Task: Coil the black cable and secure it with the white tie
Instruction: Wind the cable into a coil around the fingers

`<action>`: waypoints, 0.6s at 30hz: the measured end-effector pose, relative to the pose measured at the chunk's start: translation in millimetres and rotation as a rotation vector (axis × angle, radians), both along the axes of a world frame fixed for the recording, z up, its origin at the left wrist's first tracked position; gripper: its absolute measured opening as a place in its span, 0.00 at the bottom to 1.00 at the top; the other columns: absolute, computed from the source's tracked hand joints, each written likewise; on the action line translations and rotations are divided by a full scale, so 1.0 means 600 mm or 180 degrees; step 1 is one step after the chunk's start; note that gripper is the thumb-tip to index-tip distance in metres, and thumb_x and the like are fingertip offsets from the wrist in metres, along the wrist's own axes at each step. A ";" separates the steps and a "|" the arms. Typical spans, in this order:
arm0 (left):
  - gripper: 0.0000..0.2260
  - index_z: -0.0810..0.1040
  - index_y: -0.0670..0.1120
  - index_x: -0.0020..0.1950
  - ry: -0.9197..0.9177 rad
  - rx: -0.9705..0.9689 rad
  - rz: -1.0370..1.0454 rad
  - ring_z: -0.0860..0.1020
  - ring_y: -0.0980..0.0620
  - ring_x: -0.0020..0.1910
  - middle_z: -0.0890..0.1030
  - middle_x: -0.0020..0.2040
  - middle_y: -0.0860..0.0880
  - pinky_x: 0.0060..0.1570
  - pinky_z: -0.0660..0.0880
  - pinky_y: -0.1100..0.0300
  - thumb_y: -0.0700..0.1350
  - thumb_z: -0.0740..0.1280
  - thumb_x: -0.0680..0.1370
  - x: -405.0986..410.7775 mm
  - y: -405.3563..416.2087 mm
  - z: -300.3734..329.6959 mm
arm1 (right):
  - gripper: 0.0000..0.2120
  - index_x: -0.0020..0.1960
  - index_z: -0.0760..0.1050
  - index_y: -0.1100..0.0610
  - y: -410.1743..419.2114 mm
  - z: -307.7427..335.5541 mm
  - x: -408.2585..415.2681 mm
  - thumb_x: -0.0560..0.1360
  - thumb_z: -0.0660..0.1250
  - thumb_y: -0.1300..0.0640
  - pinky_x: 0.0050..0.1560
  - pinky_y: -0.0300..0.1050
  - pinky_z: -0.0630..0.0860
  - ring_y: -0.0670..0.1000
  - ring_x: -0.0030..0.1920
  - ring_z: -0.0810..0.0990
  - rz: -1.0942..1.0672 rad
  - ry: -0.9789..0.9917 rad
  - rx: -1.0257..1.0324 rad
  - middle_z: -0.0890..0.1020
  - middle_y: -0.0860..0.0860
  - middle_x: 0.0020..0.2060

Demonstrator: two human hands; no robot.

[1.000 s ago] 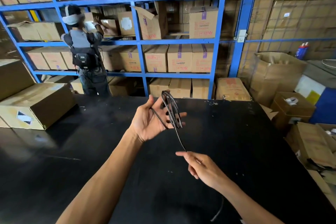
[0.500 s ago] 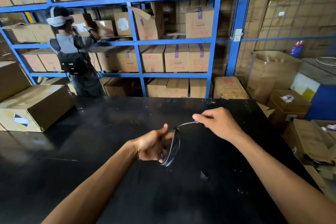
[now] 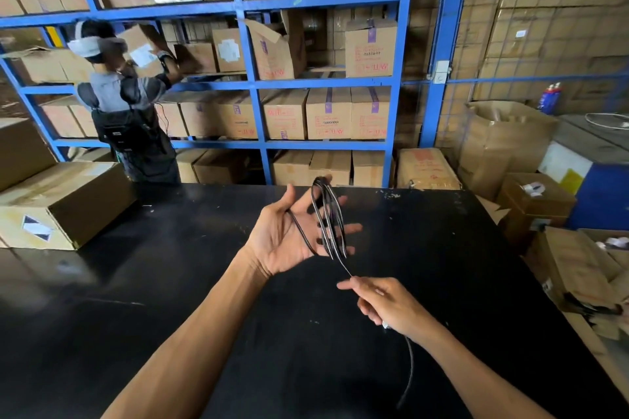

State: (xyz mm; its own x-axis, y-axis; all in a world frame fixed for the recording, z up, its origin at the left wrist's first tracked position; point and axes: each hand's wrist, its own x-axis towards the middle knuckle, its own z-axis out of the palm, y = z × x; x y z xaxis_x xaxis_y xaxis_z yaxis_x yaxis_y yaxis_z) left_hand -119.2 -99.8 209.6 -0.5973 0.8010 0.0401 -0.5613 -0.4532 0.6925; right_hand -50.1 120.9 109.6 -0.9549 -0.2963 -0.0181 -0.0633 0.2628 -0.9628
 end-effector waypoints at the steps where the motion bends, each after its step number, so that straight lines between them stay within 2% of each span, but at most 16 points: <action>1: 0.28 0.54 0.55 0.81 0.0076 -0.0063 -0.0246 0.48 0.25 0.76 0.49 0.82 0.42 0.68 0.43 0.23 0.63 0.45 0.83 0.011 0.004 0.005 | 0.16 0.53 0.86 0.47 0.005 0.005 -0.005 0.78 0.64 0.39 0.32 0.43 0.66 0.46 0.28 0.69 -0.0007 -0.0005 0.0108 0.74 0.50 0.28; 3: 0.28 0.51 0.56 0.81 0.0209 -0.0383 -0.0764 0.44 0.26 0.77 0.47 0.82 0.43 0.68 0.42 0.24 0.65 0.43 0.82 0.032 0.009 0.007 | 0.22 0.42 0.86 0.49 0.017 0.025 -0.022 0.69 0.68 0.31 0.34 0.46 0.64 0.44 0.28 0.69 -0.0080 0.0198 0.0472 0.74 0.47 0.25; 4: 0.29 0.52 0.55 0.81 0.0258 -0.0611 -0.0988 0.45 0.26 0.77 0.48 0.82 0.42 0.68 0.45 0.25 0.65 0.43 0.82 0.040 0.010 0.003 | 0.21 0.37 0.84 0.47 0.024 0.040 -0.034 0.66 0.69 0.30 0.34 0.46 0.64 0.43 0.27 0.70 -0.0112 0.0363 0.0812 0.75 0.46 0.24; 6: 0.32 0.54 0.51 0.81 0.0319 -0.1172 -0.1335 0.50 0.26 0.76 0.51 0.81 0.41 0.67 0.54 0.26 0.66 0.43 0.81 0.046 0.012 -0.011 | 0.10 0.32 0.82 0.41 0.037 0.079 -0.057 0.68 0.74 0.38 0.35 0.42 0.69 0.39 0.29 0.75 -0.0101 0.0648 0.1520 0.80 0.41 0.26; 8: 0.33 0.57 0.49 0.80 0.0313 -0.1737 -0.1409 0.61 0.29 0.74 0.61 0.79 0.42 0.66 0.61 0.30 0.67 0.45 0.81 0.043 0.011 -0.034 | 0.04 0.38 0.83 0.40 0.051 0.120 -0.077 0.71 0.76 0.45 0.41 0.41 0.76 0.38 0.36 0.81 -0.0097 0.0965 0.1947 0.83 0.38 0.32; 10: 0.34 0.65 0.48 0.77 0.0234 -0.2108 -0.1070 0.73 0.39 0.64 0.73 0.69 0.45 0.63 0.66 0.36 0.68 0.48 0.80 0.033 0.009 -0.059 | 0.07 0.45 0.86 0.45 0.065 0.160 -0.087 0.70 0.76 0.44 0.45 0.41 0.79 0.38 0.42 0.82 -0.0286 0.1146 0.1991 0.85 0.39 0.37; 12: 0.30 0.76 0.49 0.67 0.0007 -0.2111 -0.0437 0.75 0.43 0.56 0.78 0.61 0.46 0.63 0.65 0.38 0.68 0.51 0.79 0.020 0.008 -0.077 | 0.08 0.48 0.86 0.47 0.072 0.193 -0.085 0.72 0.74 0.45 0.46 0.38 0.78 0.37 0.43 0.82 -0.0476 0.1218 0.1772 0.86 0.40 0.39; 15: 0.29 0.84 0.51 0.55 -0.0235 -0.1770 0.0586 0.74 0.45 0.43 0.82 0.51 0.47 0.50 0.70 0.47 0.68 0.50 0.79 0.001 0.010 -0.082 | 0.09 0.50 0.86 0.48 0.062 0.206 -0.064 0.77 0.70 0.47 0.43 0.37 0.76 0.40 0.42 0.82 -0.0651 0.1357 0.1416 0.85 0.44 0.38; 16: 0.29 0.84 0.51 0.54 -0.0300 -0.1560 0.0853 0.74 0.46 0.41 0.82 0.50 0.47 0.46 0.69 0.49 0.68 0.50 0.79 -0.005 0.012 -0.078 | 0.09 0.50 0.86 0.49 0.056 0.199 -0.055 0.78 0.68 0.47 0.41 0.36 0.74 0.40 0.39 0.81 -0.0673 0.1363 0.1296 0.84 0.45 0.36; 18: 0.29 0.83 0.50 0.56 -0.0395 -0.1106 0.1177 0.75 0.43 0.43 0.82 0.52 0.45 0.47 0.69 0.47 0.67 0.49 0.79 -0.017 0.014 -0.066 | 0.09 0.53 0.85 0.49 0.042 0.172 -0.038 0.79 0.67 0.49 0.35 0.35 0.70 0.41 0.32 0.78 -0.0633 0.1195 0.0841 0.82 0.46 0.34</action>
State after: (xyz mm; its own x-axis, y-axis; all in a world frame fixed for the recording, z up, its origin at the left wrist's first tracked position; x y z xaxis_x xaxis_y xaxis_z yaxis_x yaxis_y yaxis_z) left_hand -129.1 -91.4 170.0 -0.8261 0.4892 -0.2796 -0.4946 -0.3918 0.7758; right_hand -73.1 146.3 212.7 -0.9475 -0.1394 0.2877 -0.3164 0.5369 -0.7821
